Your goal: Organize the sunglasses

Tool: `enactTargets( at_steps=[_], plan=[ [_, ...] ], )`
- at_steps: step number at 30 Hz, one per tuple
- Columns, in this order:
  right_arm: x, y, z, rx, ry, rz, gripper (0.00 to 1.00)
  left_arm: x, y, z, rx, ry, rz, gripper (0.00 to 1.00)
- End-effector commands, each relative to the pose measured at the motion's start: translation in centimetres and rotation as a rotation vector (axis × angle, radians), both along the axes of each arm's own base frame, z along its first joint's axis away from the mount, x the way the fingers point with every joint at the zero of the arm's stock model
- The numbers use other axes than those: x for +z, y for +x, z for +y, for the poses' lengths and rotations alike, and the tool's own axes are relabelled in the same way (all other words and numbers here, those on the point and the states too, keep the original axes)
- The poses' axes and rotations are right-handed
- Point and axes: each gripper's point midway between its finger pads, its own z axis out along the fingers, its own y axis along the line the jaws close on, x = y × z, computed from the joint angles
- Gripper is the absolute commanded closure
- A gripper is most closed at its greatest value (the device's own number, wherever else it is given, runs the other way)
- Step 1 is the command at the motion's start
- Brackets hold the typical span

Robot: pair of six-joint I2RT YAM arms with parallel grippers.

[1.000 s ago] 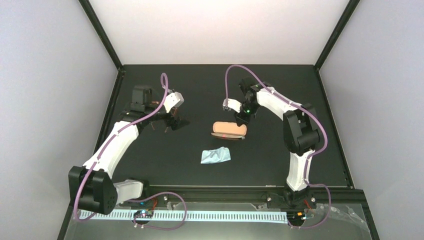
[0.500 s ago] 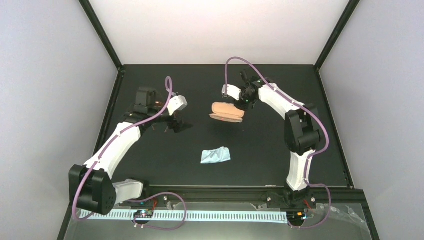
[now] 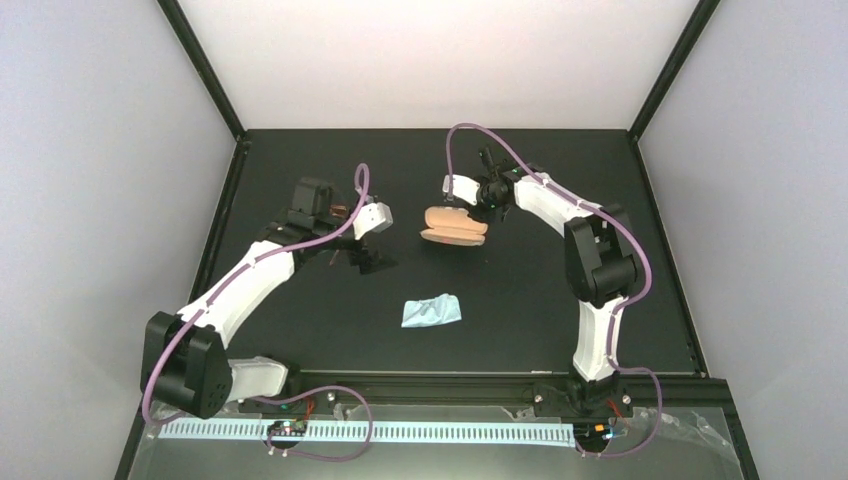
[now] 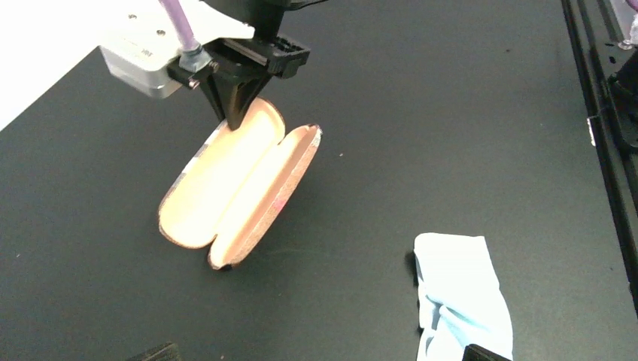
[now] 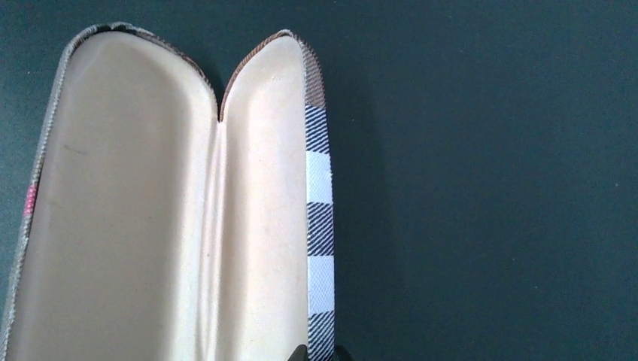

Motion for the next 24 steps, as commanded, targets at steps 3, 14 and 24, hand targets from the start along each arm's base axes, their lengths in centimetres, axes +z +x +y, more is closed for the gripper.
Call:
enactTargets(
  at_steps=[3,14,24],
  plan=[
    [-0.9,-0.3,0.0,0.021,0.012,-0.004,0.91,-1.3,-0.7,-1.9,-0.086,0.009,-0.007,0.01],
    [1.6,-0.7,-0.4,-0.053,0.049,0.003,0.65,-4.2,-3.0,-4.9,-0.165,0.037,0.103,0.09],
    [6.6,-8.9,-1.0,-0.163,0.251,0.251,0.5,-6.3,-2.3,-4.5,-0.079,0.172,0.273,0.26]
  ],
)
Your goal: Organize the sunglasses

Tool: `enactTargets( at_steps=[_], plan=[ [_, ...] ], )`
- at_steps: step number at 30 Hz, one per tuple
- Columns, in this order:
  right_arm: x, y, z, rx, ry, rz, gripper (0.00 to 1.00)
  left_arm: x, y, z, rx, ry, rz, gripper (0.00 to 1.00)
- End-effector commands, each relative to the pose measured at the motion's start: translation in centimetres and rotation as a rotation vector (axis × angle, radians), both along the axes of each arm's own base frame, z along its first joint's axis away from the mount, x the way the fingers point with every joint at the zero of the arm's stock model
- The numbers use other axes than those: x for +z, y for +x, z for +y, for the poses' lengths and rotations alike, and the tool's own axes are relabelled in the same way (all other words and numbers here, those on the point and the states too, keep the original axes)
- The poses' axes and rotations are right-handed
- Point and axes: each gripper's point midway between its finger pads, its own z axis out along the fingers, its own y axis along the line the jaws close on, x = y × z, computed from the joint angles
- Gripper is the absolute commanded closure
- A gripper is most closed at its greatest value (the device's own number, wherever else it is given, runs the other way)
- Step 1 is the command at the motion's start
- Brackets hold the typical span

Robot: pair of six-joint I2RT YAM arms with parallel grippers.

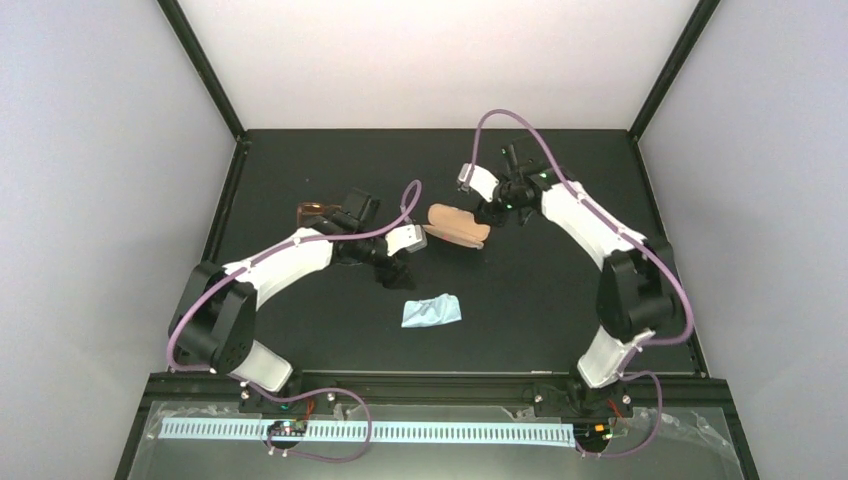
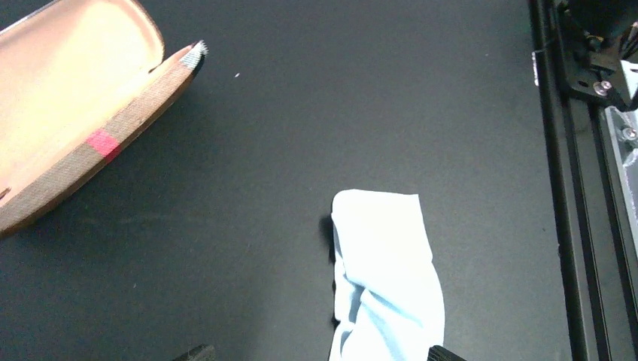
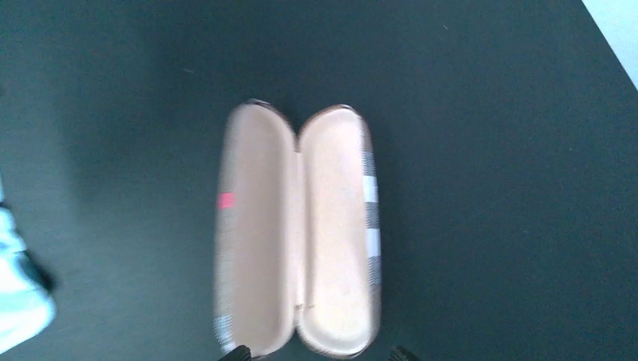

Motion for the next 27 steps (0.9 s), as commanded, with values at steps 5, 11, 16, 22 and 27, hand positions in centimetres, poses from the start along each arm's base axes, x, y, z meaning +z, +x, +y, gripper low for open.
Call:
enactTargets(
  at_steps=[5,11,16,22,27],
  plan=[
    [-2.4,-11.2,1.0,0.009,0.119,0.375,0.48,3.2,2.5,2.6,0.16,0.026,-0.097,0.26],
    [-5.5,-15.0,3.7,0.116,0.069,0.433,0.47,5.3,5.9,7.6,0.336,-0.026,-0.109,0.25],
    [-7.2,-15.8,6.1,0.208,0.025,0.445,0.45,6.4,6.7,9.5,0.384,-0.046,-0.126,0.25],
    [-8.6,-15.7,7.6,0.27,-0.026,0.435,0.44,7.2,6.6,9.9,0.39,-0.066,-0.151,0.23],
    [-9.9,-15.6,8.4,0.302,-0.077,0.452,0.44,6.9,6.6,9.7,0.384,-0.074,-0.144,0.22]
  ],
)
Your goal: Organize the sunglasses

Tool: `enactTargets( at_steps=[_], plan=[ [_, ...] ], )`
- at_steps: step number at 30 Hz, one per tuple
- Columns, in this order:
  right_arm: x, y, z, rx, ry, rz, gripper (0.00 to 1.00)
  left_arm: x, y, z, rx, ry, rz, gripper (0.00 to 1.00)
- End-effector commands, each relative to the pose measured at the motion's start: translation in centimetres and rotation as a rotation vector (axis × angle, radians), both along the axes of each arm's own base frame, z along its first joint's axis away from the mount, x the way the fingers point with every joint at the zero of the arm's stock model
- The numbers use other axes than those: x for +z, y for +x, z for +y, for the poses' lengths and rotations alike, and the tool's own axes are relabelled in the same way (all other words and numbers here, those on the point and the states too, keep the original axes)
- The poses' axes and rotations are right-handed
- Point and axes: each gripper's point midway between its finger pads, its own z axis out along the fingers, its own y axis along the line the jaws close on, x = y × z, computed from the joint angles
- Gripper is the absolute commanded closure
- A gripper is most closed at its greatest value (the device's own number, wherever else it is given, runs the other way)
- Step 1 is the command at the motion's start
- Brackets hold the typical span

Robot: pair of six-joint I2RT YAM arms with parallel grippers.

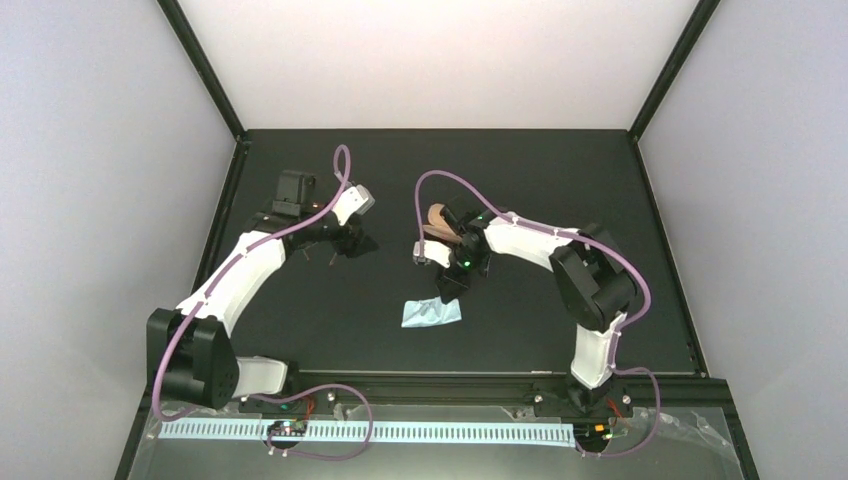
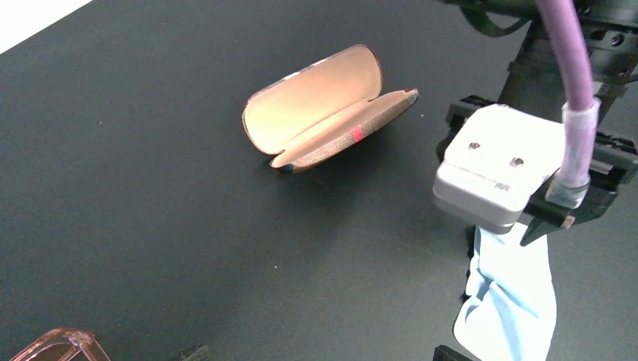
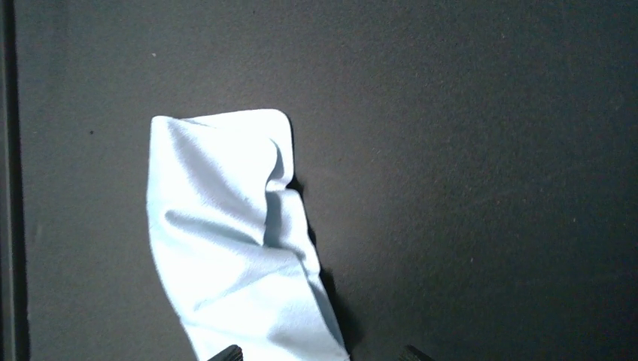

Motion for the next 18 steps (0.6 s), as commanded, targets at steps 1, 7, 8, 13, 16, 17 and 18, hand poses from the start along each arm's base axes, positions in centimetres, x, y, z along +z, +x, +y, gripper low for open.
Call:
enactTargets(
  at_steps=[1,7,8,13,16,17,18],
  plan=[
    [-0.6,0.2,0.8,0.057,-0.03,-0.015,0.44,0.7,0.0,-0.1,-0.013,-0.031,-0.014,0.22],
    [-2.1,-1.2,0.6,0.123,-0.089,0.002,0.56,0.6,-0.2,-0.2,-0.021,-0.035,-0.01,0.22],
    [-2.3,-1.4,0.4,0.129,-0.096,0.01,0.59,0.6,-0.3,-0.2,-0.02,-0.035,-0.011,0.21],
    [-2.1,-1.7,0.4,0.142,-0.086,0.012,0.78,0.6,-0.3,-0.2,-0.024,-0.039,-0.013,0.21],
    [-1.4,-1.6,0.6,0.148,-0.066,0.004,0.87,0.5,-0.4,-0.3,-0.028,-0.04,-0.009,0.21],
    [-1.2,-1.6,0.8,0.151,-0.057,0.001,0.9,0.5,-0.4,-0.3,-0.03,-0.04,-0.01,0.21],
    [-0.9,-1.6,0.9,0.15,-0.05,-0.004,0.92,0.5,-0.4,-0.3,-0.031,-0.038,-0.013,0.21]
  ],
)
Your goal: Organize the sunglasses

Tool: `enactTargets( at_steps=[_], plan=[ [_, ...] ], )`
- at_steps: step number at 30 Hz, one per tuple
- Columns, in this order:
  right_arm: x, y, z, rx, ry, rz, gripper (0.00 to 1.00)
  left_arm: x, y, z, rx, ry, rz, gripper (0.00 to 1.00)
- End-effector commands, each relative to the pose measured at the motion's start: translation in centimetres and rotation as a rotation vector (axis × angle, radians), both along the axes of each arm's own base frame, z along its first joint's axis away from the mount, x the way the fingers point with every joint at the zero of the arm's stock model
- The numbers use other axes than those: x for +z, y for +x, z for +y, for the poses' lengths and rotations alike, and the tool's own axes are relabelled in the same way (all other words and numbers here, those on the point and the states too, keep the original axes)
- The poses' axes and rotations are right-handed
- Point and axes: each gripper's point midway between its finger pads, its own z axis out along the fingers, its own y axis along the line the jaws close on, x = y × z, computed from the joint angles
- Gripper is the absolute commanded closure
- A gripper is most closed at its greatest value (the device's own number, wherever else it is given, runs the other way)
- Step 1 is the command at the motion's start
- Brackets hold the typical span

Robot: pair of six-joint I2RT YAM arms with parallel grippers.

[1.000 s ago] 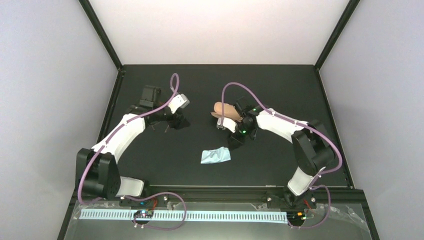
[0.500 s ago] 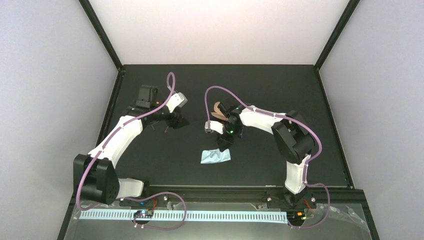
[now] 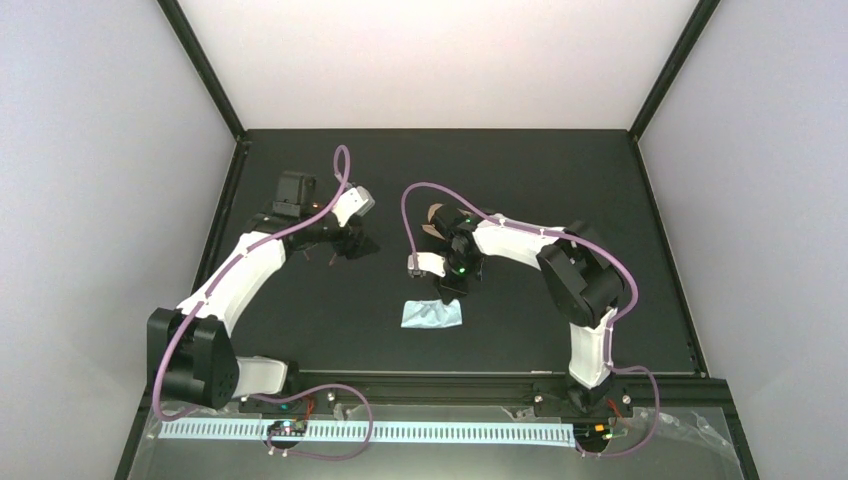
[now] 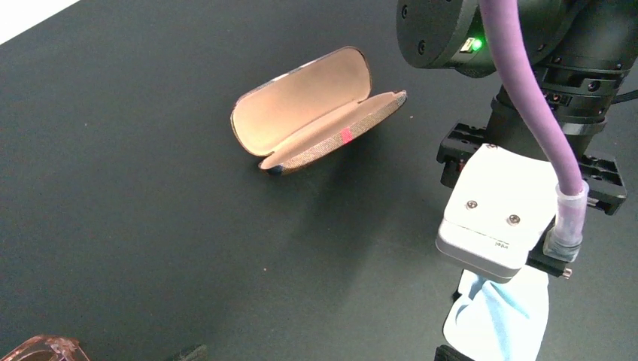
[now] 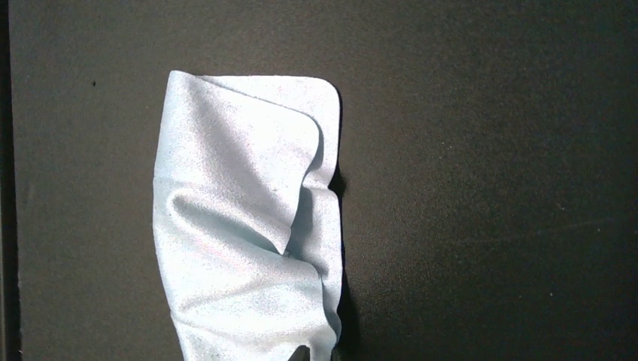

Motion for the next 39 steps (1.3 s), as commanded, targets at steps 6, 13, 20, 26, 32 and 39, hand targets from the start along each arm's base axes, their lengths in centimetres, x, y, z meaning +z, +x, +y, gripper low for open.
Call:
enactTargets(
  at_steps=[6,13,20,26,32,39],
  plan=[
    [2.7,0.5,0.6,0.028,0.052,-0.065,0.98,0.3,-0.4,-0.2,-0.044,-0.017,-0.053,0.2],
    [5.3,1.5,0.1,0.004,0.088,-0.111,0.99,1.0,-1.9,-1.0,-0.145,-0.042,-0.15,0.19],
    [5.7,2.4,-1.1,-0.06,0.104,-0.085,0.99,0.5,-3.5,-3.2,-0.27,-0.02,-0.205,0.22],
    [7.2,3.2,-2.1,-0.11,0.142,-0.111,0.99,-0.8,-4.8,-5.8,-0.374,0.005,-0.198,0.25],
    [8.6,3.0,-2.7,-0.121,0.197,-0.205,0.99,-1.4,-5.3,-9.3,-0.462,-0.045,-0.114,0.34],
    [10.5,2.0,-3.3,-0.095,0.276,-0.304,0.99,-0.9,-4.3,-12.3,-0.495,-0.222,0.1,0.44]
  ],
)
